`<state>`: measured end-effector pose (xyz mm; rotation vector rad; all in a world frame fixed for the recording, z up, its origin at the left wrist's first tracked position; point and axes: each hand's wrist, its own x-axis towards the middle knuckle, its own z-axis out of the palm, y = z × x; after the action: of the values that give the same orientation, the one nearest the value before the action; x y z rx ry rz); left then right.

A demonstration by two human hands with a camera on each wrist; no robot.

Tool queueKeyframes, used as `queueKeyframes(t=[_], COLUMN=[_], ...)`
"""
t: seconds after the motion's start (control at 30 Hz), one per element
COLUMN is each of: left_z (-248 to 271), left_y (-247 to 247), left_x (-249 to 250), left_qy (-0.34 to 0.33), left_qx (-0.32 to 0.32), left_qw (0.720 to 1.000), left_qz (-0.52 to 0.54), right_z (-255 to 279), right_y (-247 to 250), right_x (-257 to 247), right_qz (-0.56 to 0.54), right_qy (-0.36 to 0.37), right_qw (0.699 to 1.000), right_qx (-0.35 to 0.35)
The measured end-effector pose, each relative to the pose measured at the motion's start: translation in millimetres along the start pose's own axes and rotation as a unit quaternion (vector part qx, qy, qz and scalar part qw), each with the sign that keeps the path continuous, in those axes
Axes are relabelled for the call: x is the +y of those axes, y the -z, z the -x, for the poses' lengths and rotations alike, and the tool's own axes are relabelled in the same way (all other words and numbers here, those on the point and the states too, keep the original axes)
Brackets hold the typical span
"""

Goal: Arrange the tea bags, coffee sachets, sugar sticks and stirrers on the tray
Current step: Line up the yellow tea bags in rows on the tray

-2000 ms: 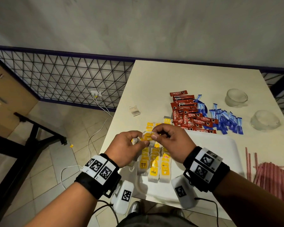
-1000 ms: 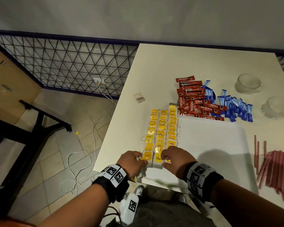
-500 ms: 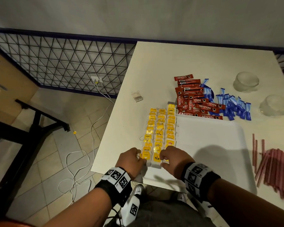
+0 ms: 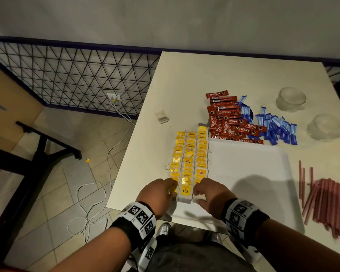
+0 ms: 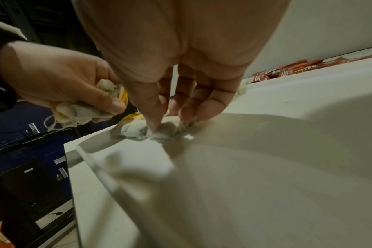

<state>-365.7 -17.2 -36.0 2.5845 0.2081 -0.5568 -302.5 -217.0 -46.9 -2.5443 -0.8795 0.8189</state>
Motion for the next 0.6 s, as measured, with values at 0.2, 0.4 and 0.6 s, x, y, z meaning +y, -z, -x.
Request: queueKeyframes(t=[0.2, 0.4, 0.6], left_z=[1, -8, -9], left_y=[-13, -24, -21], left_x=[22, 26, 24], left_qy=[-0.138, -0.114, -0.113], left_qx=[-0.022, -0.026, -0.022], left_qw=[0.979, 0.972, 0.982], left_qz=[-0.147, -0.202, -0.15], right_z=[-1, -4, -3], right_y=[1, 3, 6], right_x=[0, -1, -2], right_qz=[0.012, 0.018, 0.021], right_qy=[-0.002, -0.008, 0.0], right_qw=[1.0, 1.0, 1.0], right_qx=[-0.007, -0.013, -0.019])
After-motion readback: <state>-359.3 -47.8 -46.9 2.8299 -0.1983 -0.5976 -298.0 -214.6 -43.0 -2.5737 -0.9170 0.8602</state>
